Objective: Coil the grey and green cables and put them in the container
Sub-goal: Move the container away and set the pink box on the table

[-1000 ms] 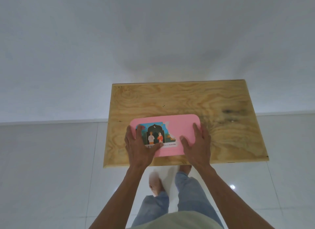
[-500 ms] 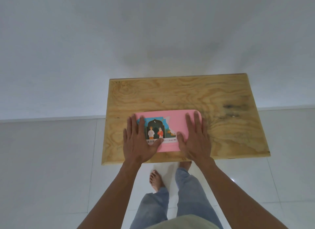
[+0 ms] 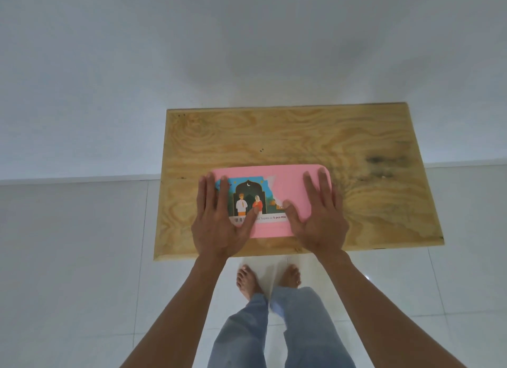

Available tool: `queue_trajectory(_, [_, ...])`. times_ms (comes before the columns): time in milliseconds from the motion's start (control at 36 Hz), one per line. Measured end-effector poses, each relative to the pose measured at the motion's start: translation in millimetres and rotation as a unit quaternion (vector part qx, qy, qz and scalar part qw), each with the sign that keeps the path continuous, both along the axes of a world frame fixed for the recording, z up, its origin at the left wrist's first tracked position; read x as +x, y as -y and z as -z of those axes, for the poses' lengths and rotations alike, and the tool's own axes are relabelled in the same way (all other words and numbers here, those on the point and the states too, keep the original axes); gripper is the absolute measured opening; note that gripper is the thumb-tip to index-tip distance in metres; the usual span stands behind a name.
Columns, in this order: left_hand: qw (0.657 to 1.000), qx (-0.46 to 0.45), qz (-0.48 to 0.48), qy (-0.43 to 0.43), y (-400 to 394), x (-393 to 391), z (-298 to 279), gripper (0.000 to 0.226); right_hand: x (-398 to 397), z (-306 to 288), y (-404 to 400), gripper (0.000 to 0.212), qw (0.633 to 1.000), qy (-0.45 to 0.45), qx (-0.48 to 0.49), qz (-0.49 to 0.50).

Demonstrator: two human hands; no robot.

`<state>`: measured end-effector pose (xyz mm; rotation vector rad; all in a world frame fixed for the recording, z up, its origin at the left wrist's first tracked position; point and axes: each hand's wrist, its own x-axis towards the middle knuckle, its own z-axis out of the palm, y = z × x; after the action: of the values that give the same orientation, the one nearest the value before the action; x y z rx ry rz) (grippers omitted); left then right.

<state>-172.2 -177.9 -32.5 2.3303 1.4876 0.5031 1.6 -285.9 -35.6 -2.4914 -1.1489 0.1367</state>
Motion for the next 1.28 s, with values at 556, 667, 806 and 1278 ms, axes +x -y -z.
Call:
queue_trajectory(556, [0.998, 0.005, -0.068, 0.013, 5.5, 6.2, -7.6, 0.086, -0.5, -4.1, 1.9, 0.070, 0.991, -0.042, 0.103, 0.078])
queue_trajectory(667, [0.998, 0.007, -0.067, 0.008, -20.0, 17.6, -12.8, 0.087, 13.8, -10.8, -22.0, 0.070, 0.990, -0.059, 0.104, 0.077])
queue_trajectory(806, [0.998, 0.002, -0.066, 0.017, -71.4, 46.1, -23.1, 0.083, 42.2, -17.6, -74.5, 0.067, 0.987, -0.070, 0.125, 0.079])
queue_trajectory(1278, [0.997, -0.055, -0.041, -0.024, -166.4, 102.0, -10.2, 0.085, 95.3, 1.9, -168.9, 0.063, 0.989, -0.022, 0.114, 0.091])
